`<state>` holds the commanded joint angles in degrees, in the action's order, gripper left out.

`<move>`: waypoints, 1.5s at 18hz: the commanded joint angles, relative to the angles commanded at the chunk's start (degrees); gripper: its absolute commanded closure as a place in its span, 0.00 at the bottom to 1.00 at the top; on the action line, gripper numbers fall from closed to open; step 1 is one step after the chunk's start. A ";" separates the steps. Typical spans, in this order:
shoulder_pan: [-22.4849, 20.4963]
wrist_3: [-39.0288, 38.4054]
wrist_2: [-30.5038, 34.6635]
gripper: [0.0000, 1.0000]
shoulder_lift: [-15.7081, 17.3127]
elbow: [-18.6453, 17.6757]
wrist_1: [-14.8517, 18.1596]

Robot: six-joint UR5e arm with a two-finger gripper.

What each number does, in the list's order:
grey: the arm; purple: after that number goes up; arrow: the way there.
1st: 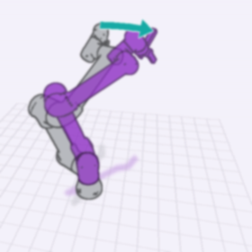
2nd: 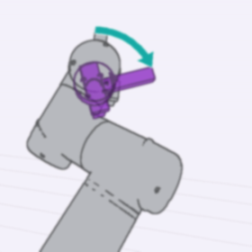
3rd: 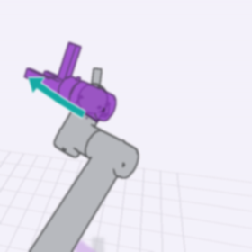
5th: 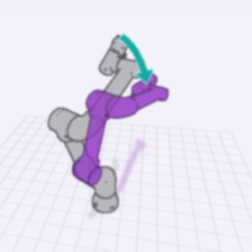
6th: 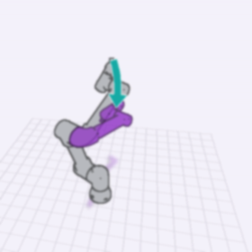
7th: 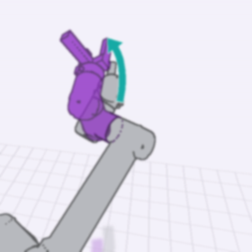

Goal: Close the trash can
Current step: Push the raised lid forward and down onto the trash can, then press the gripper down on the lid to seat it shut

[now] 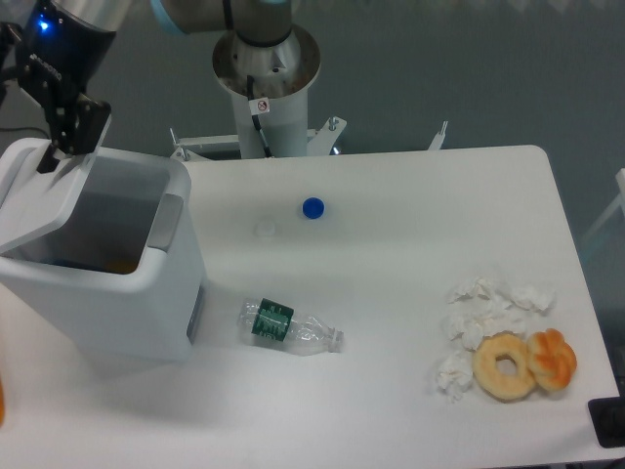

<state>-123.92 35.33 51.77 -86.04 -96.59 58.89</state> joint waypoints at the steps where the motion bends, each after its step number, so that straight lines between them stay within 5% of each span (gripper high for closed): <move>1: -0.27 0.53 0.00 0.00 0.00 0.00 0.00; 27: -3.43 0.88 0.35 0.00 0.08 -1.93 0.35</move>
<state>-127.35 36.21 52.12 -85.96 -98.53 59.24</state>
